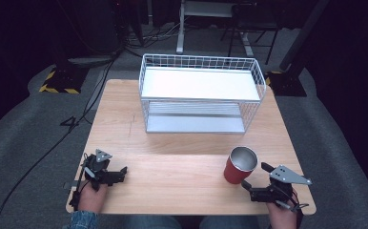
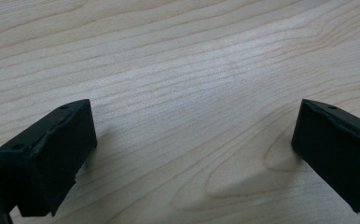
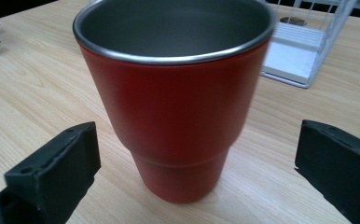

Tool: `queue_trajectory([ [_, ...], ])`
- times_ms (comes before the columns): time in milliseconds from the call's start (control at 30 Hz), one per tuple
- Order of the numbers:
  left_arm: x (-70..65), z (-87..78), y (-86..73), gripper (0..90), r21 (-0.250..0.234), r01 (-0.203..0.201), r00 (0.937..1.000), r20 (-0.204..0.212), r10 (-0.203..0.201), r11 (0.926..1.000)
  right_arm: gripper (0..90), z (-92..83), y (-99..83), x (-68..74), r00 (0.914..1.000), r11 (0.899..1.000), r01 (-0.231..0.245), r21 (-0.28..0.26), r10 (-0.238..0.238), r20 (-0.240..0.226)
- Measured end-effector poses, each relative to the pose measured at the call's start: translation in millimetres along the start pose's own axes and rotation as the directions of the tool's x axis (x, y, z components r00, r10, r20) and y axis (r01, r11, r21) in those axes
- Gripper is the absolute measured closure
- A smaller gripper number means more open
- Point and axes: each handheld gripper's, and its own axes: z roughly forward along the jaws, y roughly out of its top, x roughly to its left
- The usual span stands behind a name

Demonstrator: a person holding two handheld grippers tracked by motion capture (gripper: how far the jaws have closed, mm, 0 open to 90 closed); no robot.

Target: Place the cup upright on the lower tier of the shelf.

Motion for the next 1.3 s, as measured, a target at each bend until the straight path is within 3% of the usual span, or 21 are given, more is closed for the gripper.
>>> queue_trajectory([
  [133, 0.0, 0.0, 0.0, 0.4, 0.000, 0.000, 1.0000, 0.000, 0.000, 1.0000, 0.2, 12.7, -1.3, 3.9, 0.9991, 0.999, 0.004, 0.032, -0.003, -0.043],
  [567, 0.0, 0.0, 0.0, 0.4, 0.000, 0.000, 1.0000, 0.000, 0.000, 1.0000, 0.2, 35.0, -6.9, 5.5, 0.9981, 0.998, 0.003, 0.057, 0.001, -0.062],
  [600, 0.0, 0.0, 0.0, 0.4, 0.000, 0.000, 1.0000, 0.000, 0.000, 1.0000, 1.4, 36.8, -7.1, 6.4, 0.9986, 0.998, 0.001, 0.059, 0.002, -0.053],
  [667, -0.1, 0.0, 0.0, 0.4, 0.000, 0.002, 1.0000, 0.000, -0.002, 1.0000, 14.1, 40.8, -6.8, 9.1, 1.0000, 0.997, 0.008, 0.076, -0.008, 0.006],
  [700, 0.0, 0.0, 0.0, 0.4, 0.000, 0.000, 1.0000, 0.000, 0.000, 1.0000, 13.4, 43.3, -7.2, 9.5, 0.9997, 0.996, 0.013, 0.084, -0.014, 0.018],
  [967, -0.2, 0.0, -0.1, 0.5, -0.001, 0.004, 1.0000, 0.000, -0.004, 1.0000, 15.2, 54.9, -12.1, 9.4, 0.9987, 0.995, -0.047, 0.089, 0.045, 0.025],
  [1100, -0.1, 0.0, -0.1, 0.5, 0.000, 0.003, 1.0000, 0.000, -0.003, 1.0000, 14.5, 58.3, -15.0, 6.6, 0.9946, 0.992, -0.104, 0.076, 0.103, 0.014],
  [1300, -0.1, 0.0, -0.1, 0.5, -0.001, 0.003, 1.0000, 0.000, -0.003, 1.0000, 15.0, 61.1, -16.4, 7.5, 0.9947, 0.993, -0.100, 0.058, 0.099, 0.029],
])
